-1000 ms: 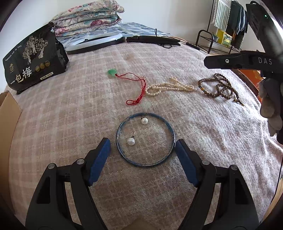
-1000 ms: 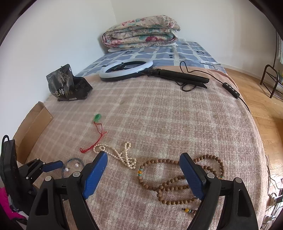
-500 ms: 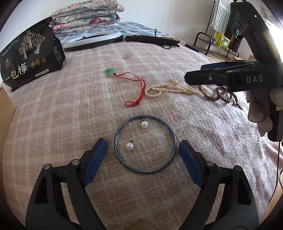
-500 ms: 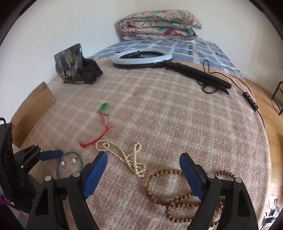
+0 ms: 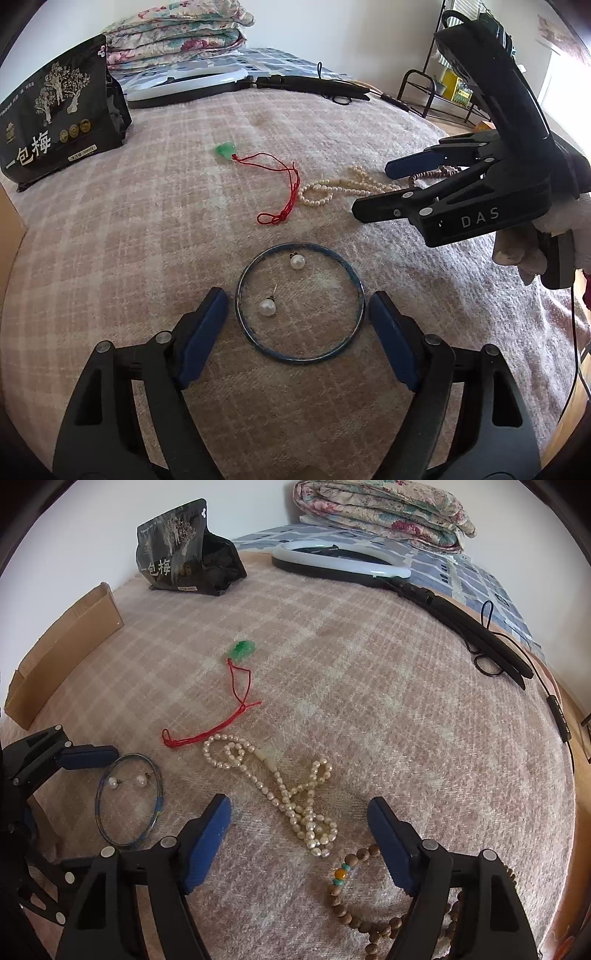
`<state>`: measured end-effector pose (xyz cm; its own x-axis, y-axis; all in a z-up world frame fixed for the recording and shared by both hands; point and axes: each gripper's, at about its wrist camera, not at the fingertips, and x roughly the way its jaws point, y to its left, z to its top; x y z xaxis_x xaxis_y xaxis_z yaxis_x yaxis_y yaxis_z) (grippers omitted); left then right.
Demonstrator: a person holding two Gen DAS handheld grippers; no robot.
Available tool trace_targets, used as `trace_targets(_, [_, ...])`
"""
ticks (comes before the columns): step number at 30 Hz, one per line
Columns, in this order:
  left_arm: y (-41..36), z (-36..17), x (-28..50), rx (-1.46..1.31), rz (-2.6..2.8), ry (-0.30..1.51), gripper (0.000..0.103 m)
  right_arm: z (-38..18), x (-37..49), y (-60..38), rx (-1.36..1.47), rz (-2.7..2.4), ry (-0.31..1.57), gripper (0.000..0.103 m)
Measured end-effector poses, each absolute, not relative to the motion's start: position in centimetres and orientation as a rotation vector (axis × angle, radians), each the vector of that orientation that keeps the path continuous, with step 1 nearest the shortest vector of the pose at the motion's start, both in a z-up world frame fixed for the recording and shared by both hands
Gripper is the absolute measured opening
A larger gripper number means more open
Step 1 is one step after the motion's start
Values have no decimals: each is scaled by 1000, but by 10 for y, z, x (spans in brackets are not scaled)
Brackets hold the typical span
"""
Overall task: Organize jewelry
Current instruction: 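Grasp the blue bangle with the left tool while the right tool grasps the pearl necklace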
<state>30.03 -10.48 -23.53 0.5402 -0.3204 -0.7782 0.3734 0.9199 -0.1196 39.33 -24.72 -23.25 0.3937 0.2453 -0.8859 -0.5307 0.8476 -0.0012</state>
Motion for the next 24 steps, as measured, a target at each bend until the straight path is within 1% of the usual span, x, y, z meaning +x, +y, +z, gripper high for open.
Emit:
trace_targets(4, [-106,-235,299,75,-418,907,74,-233,393,-246,-304,506,1055,72])
trace_targets(8, [-107,-235,299,91,-414,902,74,-232,391,-242,-331,507,1048,69])
trace_targets(14, [-111,-235,299,114,-409,896,74,-234,388,-241,-323,521,1045,61])
trace_targets(16, [-112,-235,298,126,-405,892,73,-234,388,-240,-314,529,1045,56])
trace_targets(18, [-113,-235,298,126,-406,892,73,-233,387,-240,-309,538,1046,46])
trace_targets(21, [-113,-235,297,131,-404,890,73,-233,386,-238,-306,555,1051,34])
trace_targets(22, [-113,-235,297,132,-405,888,73,-233,386,-239,-295,561,1055,32])
trace_targets(24, [-113,-234,297,134,-406,882,72,-232,386,-240,-279,557,1054,21])
